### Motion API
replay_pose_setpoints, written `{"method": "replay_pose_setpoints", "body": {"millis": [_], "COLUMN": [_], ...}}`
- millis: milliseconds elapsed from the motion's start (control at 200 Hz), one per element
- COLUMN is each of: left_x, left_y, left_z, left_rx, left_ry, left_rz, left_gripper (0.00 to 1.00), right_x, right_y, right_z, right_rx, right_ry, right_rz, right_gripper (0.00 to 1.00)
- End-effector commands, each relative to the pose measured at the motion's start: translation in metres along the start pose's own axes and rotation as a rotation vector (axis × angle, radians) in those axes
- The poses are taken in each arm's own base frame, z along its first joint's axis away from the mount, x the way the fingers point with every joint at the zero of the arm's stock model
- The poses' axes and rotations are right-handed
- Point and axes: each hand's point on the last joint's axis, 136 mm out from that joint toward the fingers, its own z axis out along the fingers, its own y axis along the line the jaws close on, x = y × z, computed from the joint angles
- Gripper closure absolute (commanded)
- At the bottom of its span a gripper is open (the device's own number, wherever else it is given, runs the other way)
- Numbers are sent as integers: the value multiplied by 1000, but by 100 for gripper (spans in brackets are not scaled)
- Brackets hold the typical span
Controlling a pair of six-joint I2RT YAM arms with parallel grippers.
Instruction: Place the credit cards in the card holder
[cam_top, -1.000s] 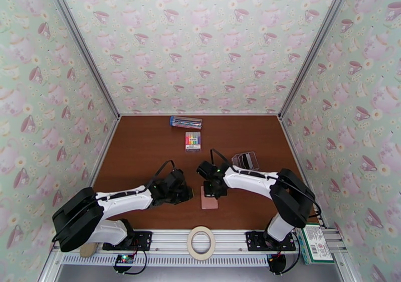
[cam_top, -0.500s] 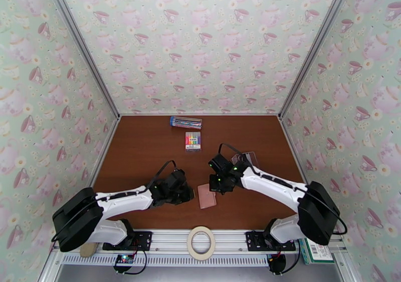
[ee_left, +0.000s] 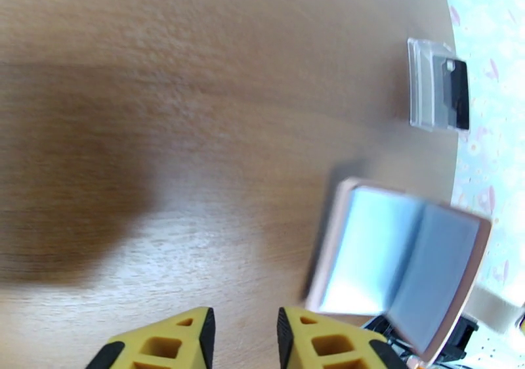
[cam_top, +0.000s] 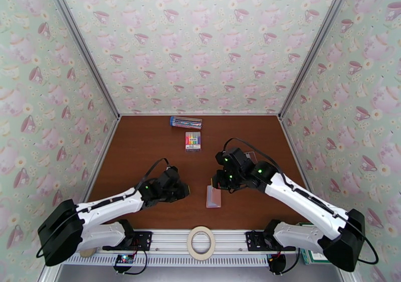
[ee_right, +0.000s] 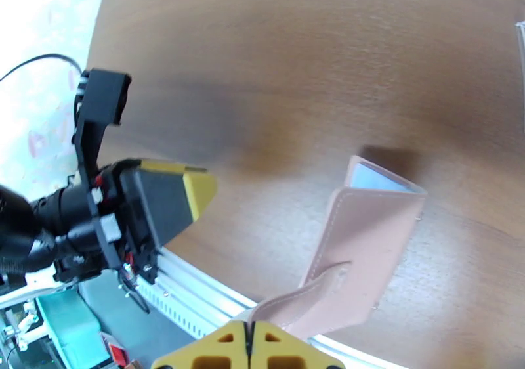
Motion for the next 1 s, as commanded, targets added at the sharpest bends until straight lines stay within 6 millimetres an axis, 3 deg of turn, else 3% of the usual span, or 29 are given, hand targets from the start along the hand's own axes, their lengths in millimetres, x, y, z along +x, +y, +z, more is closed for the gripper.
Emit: {"method": "replay_pose_setpoints", "body": {"millis": [0,240,496,646,721,846,997], "left_x": [1,0,1,1,1,1,0], "left_y": [13,11,7,10,11,12,12], "left_z": [0,-3,-1,-2,-3,-1,0], "left_rx": [-40,-25,-6,-8,-12,-19,-22], "left_ry": [-6,-13,-5,-10,-15,-18,-14], "left_rz": [-7,-5,6,5,3,5,6], "left_gripper": [65,65,65,65,65,65,66], "right_x": [2,0,-4,-14,-17,-8,9], "right_y": [10,11,16,41,43,8,13], "right_z": [0,7,36,27,26,63,109], "right_rx": [-53,-69,-131,-236,-245,-112,-128], "right_ry": [19,17,50,24,9,74,184], "right_rz": [-8,-9,56,33,6,32,27], "right_gripper": [100,100,100,100,100,100,100]}}
